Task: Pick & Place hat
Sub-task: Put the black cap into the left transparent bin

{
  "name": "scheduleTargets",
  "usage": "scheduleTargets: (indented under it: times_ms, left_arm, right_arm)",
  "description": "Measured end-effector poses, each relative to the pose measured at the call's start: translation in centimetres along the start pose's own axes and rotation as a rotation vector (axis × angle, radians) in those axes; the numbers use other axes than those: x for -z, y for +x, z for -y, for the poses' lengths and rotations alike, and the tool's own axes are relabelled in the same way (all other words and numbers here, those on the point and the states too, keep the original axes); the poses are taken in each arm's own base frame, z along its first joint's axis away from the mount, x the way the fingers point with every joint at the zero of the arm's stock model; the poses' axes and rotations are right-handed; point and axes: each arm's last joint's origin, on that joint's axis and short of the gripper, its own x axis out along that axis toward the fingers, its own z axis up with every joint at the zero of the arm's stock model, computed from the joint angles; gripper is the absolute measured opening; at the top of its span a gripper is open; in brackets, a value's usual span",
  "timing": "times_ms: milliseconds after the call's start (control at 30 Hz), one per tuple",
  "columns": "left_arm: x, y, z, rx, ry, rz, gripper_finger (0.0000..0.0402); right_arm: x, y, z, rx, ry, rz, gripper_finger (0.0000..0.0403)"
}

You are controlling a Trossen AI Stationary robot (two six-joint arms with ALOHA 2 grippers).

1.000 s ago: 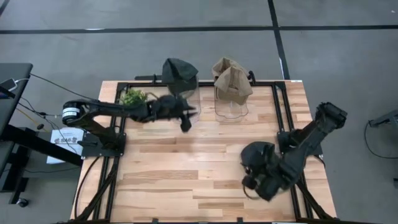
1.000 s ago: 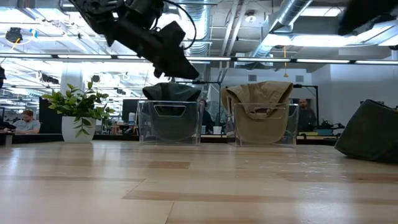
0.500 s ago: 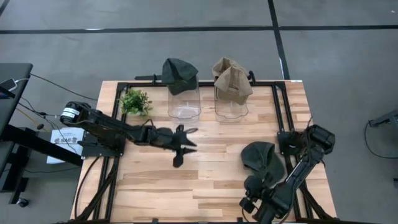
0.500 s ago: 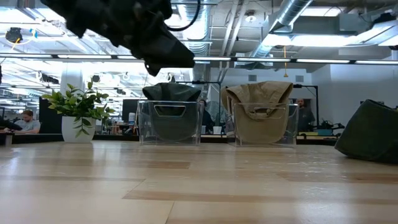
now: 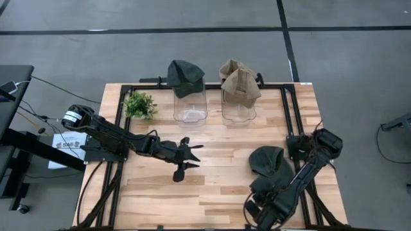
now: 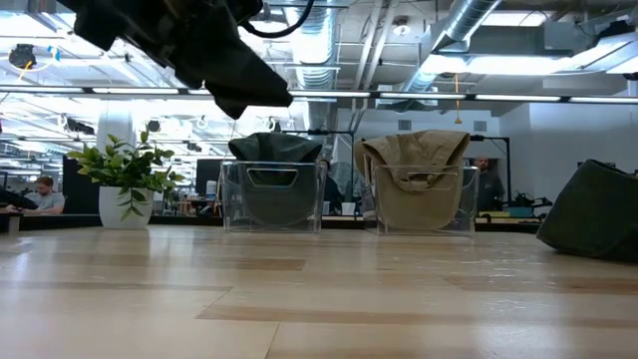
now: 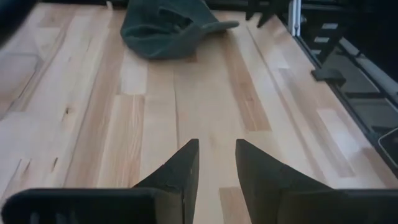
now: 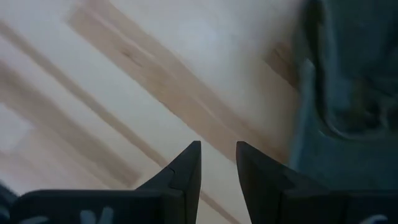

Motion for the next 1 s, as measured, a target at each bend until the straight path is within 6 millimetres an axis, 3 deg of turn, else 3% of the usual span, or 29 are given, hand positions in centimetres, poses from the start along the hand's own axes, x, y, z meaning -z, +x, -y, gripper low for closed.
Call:
scheduleTargets:
  times_ms: [167, 600, 1000]
  left_arm:
    - [0.2, 0.0, 0.0, -0.003, 0.002, -0.023, 0.0102]
    - [0.2, 0.0, 0.0, -0.003, 0.003, -0.024, 0.0102]
    - [0.2, 0.0, 0.0, -0.003, 0.002, -0.024, 0.0102]
  right_arm:
    - [-0.4, 0.3, 0.5, 0.083, 0.015, -0.076, 0.0093]
    - [-0.7, 0.5, 1.0, 0.156, 0.012, -0.083, 0.0093]
    - [0.1, 3.8, 0.2, 0.317, -0.014, -0.117, 0.0093]
